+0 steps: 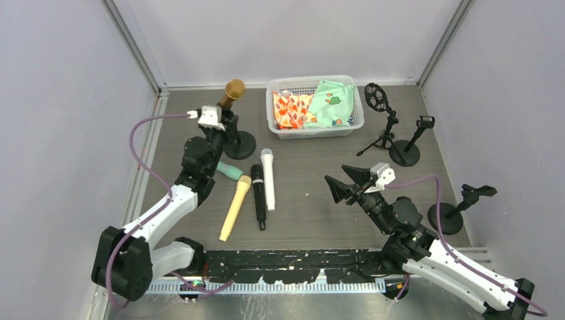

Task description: Attach the microphones to the stand

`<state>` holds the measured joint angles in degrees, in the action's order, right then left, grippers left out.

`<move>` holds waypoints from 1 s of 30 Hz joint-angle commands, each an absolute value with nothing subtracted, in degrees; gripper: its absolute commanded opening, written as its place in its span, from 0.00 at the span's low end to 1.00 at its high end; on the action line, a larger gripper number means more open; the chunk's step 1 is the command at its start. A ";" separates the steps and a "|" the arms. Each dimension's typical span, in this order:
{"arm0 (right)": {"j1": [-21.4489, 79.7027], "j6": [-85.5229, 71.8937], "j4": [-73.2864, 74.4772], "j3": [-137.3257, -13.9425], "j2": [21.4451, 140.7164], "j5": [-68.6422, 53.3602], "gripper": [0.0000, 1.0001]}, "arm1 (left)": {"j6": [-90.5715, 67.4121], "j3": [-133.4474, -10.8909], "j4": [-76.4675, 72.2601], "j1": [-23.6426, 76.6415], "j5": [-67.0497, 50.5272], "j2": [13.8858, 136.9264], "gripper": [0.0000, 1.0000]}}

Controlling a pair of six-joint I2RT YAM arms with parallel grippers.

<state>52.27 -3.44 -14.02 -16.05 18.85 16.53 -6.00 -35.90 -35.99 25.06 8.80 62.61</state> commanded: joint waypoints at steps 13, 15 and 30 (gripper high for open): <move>52.19 -2.26 -16.49 -18.73 25.40 15.60 0.67 | -9.88 -53.96 -67.78 7.58 -3.32 92.98 0.00; 52.20 -2.35 -16.14 -18.87 25.93 15.56 0.67 | -9.63 -57.33 -69.15 7.03 -4.29 97.18 0.00; 52.14 -2.12 -15.40 -21.12 31.52 14.46 0.68 | -4.73 -75.87 -67.86 6.22 -9.90 117.94 0.00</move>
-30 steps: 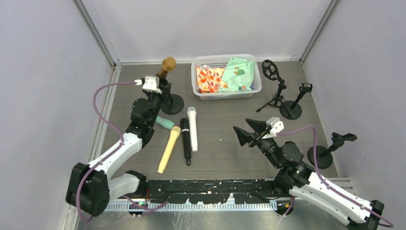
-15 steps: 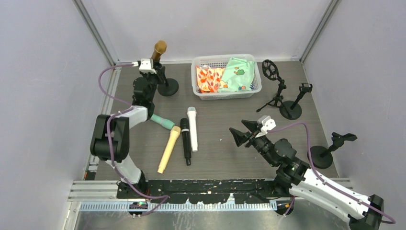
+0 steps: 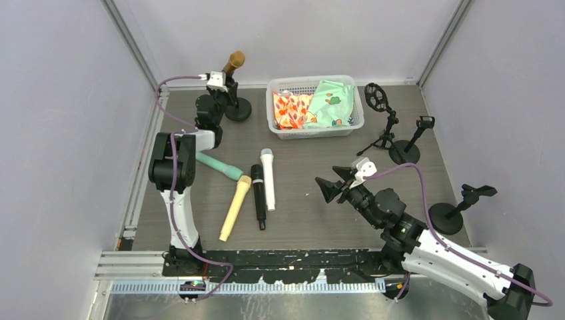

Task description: Attach the microphones to the stand

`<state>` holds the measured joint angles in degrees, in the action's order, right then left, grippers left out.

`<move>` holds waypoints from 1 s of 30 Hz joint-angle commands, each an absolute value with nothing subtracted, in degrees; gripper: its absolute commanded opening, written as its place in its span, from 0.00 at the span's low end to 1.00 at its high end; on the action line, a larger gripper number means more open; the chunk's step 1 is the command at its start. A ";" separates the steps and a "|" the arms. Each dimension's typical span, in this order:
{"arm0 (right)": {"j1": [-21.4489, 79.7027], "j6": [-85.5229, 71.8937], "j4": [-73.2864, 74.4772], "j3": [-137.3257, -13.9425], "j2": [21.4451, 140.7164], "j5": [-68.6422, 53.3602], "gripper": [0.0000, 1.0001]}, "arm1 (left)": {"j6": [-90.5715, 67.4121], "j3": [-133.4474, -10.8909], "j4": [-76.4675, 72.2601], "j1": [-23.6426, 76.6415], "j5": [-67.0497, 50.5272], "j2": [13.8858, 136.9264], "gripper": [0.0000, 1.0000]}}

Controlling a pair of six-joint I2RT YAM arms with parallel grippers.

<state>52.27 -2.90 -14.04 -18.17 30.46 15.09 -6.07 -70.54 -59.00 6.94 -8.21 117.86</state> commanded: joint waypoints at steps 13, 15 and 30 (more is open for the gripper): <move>52.21 -2.43 -18.39 -21.06 33.02 17.01 0.73 | -7.49 -67.82 -71.30 6.24 -5.18 119.02 0.36; 52.21 -2.04 -17.65 -21.37 32.76 18.14 0.74 | -7.91 -65.82 -71.87 6.24 -4.46 118.06 0.43; 52.20 -10.38 1.54 -31.74 37.89 32.30 0.76 | -14.44 -41.83 -62.02 10.80 14.17 94.27 0.89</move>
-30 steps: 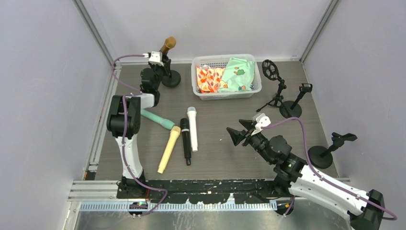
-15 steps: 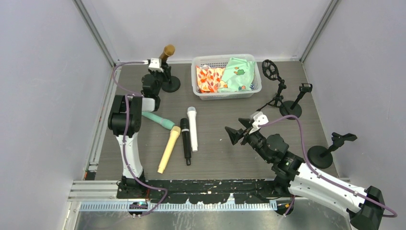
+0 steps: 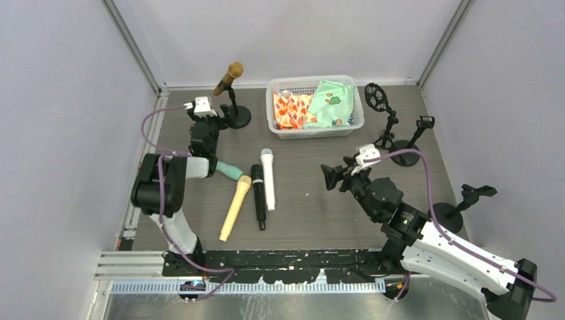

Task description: Attach the microphones to the stand

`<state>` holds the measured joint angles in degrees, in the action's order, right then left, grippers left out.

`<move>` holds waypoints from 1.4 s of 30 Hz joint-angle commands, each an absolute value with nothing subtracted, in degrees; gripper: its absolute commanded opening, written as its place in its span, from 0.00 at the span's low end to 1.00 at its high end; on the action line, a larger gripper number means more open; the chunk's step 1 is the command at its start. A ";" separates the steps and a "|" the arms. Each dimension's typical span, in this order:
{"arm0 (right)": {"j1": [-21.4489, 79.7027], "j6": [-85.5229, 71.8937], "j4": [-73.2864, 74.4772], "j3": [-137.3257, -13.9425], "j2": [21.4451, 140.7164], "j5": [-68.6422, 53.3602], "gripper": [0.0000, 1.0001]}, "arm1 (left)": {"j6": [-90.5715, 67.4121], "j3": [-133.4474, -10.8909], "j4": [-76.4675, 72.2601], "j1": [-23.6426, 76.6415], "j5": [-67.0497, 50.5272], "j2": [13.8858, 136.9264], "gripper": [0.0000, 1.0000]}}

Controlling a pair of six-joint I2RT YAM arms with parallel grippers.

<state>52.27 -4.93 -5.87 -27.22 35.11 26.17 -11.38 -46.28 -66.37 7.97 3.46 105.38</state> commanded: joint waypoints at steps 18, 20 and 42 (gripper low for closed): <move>52.05 -24.88 5.56 -34.98 50.23 38.85 0.77 | -29.06 -44.39 20.43 16.79 17.06 55.91 0.99; 52.12 -26.24 6.33 -35.76 52.08 39.65 0.77 | -28.89 -44.64 23.22 16.79 15.48 54.69 0.99; 47.61 -37.61 6.53 -36.41 60.37 38.69 0.77 | -24.27 -42.94 27.03 16.79 5.82 52.83 1.00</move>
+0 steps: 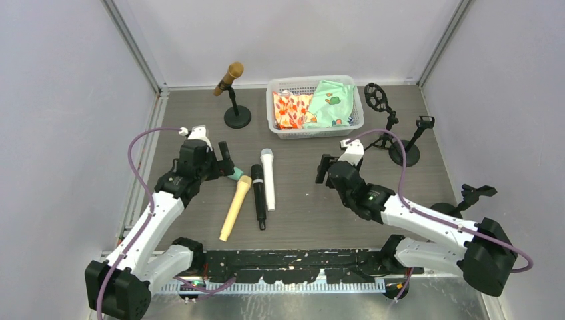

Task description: Attach the microphones to the stand

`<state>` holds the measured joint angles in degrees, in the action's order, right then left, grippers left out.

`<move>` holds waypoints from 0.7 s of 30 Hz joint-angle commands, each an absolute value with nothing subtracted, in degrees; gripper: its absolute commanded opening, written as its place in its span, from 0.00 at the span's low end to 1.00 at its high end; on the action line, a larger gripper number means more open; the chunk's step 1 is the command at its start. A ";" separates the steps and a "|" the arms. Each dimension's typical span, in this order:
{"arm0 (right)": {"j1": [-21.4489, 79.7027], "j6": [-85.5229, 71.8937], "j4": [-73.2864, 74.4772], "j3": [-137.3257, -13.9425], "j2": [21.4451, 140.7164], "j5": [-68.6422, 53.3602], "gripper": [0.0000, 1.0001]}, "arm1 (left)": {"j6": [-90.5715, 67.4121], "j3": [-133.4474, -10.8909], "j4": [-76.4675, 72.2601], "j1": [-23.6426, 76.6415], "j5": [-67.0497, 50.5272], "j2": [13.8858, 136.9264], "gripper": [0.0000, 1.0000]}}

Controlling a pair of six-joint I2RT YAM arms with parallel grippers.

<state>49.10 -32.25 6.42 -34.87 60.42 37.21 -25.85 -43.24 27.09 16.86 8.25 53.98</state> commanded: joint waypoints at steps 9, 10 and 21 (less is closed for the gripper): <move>42.43 -43.00 8.65 -32.77 56.57 34.26 0.77 | -23.91 -43.29 25.51 16.79 3.11 54.34 1.00; 41.54 -43.34 9.12 -32.40 55.98 33.52 0.77 | -23.91 -43.13 25.33 16.79 2.82 54.23 1.00; 34.07 -44.66 10.59 -28.95 51.98 29.86 0.77 | -24.67 -42.43 24.33 16.79 2.36 52.74 1.00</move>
